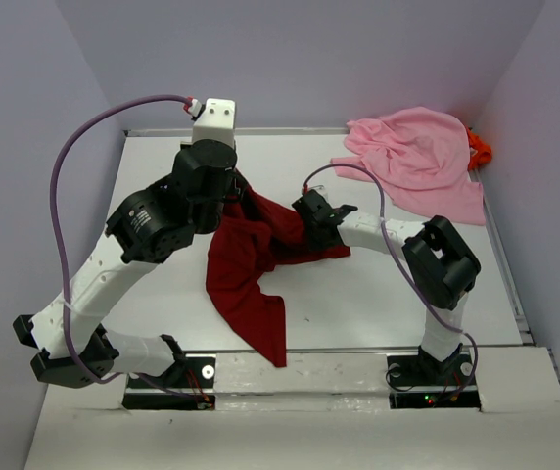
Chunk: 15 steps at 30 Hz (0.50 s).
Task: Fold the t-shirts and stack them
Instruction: Flatten the tshirt out
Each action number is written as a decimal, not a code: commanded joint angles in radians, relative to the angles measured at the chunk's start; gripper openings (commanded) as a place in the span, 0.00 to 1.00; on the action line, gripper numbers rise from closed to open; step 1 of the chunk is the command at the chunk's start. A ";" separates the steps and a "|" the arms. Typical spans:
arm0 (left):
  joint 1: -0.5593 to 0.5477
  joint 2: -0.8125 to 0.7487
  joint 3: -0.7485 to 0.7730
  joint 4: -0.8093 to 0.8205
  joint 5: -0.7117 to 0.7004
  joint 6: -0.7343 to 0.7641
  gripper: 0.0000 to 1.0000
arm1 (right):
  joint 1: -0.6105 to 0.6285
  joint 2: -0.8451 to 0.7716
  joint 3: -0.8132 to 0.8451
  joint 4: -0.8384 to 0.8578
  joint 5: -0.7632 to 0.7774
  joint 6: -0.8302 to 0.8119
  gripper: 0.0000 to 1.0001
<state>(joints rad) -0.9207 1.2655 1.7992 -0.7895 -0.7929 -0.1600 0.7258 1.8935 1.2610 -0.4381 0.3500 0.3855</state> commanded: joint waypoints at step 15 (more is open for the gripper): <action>0.003 -0.020 -0.008 0.047 -0.005 0.008 0.00 | -0.002 -0.042 -0.005 0.012 0.014 0.003 0.06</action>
<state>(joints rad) -0.9211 1.2644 1.7916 -0.7891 -0.7887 -0.1608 0.7258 1.8931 1.2610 -0.4381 0.3492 0.3885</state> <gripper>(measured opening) 0.037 0.081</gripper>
